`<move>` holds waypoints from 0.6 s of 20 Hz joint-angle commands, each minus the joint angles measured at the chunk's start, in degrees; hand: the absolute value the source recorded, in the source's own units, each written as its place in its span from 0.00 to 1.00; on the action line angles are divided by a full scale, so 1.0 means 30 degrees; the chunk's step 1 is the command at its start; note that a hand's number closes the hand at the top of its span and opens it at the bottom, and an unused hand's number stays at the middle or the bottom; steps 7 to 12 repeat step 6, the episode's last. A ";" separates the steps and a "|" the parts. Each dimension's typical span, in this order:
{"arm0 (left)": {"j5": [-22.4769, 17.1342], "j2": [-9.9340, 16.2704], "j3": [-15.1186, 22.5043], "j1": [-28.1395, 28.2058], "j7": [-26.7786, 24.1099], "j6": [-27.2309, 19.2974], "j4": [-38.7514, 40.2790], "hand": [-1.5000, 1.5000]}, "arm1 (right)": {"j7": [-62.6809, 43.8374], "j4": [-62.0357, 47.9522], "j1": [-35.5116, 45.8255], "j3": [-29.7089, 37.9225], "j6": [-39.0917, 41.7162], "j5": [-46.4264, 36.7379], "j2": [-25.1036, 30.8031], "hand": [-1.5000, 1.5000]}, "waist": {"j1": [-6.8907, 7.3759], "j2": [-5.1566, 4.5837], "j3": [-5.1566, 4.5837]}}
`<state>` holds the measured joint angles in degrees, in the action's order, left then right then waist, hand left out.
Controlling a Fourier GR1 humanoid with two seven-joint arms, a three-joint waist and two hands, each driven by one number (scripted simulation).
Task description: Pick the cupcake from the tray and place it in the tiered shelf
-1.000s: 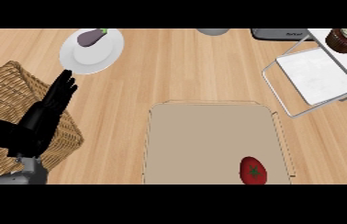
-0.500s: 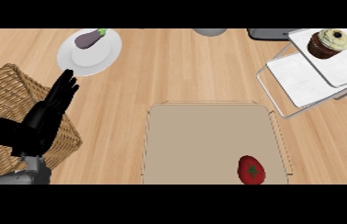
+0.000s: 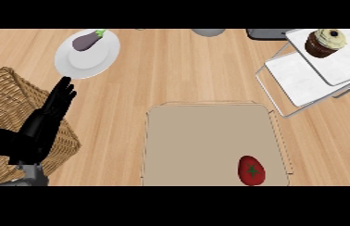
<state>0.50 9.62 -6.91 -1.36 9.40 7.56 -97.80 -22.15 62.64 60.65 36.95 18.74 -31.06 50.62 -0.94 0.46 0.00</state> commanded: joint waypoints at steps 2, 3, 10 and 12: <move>0.0566 -0.0217 -0.0022 -0.0370 -0.0397 -0.0600 0.0391 0.50 | -0.0808 -0.1988 -0.0555 0.3947 0.2785 0.2870 0.3104 0.00 | -0.0342 -0.0030 0.0023; 0.0037 -0.0057 -0.0073 -0.0596 0.0862 -0.0350 -0.0243 0.50 | -0.0731 -0.2898 -0.0741 0.4223 0.3743 0.3138 0.4078 0.00 | -0.0162 -0.0045 0.0031; -0.0151 0.0036 -0.0266 -0.0767 -0.0002 -0.0033 0.0492 0.50 | 0.0569 -0.5153 -0.0968 0.5375 0.4518 0.4062 0.5976 0.00 | 0.0121 -0.0151 0.0019; -0.0151 0.0036 -0.0266 -0.0767 -0.0002 -0.0033 0.0492 0.50 | 0.0569 -0.5153 -0.0968 0.5375 0.4518 0.4062 0.5976 0.00 | 0.0121 -0.0151 0.0019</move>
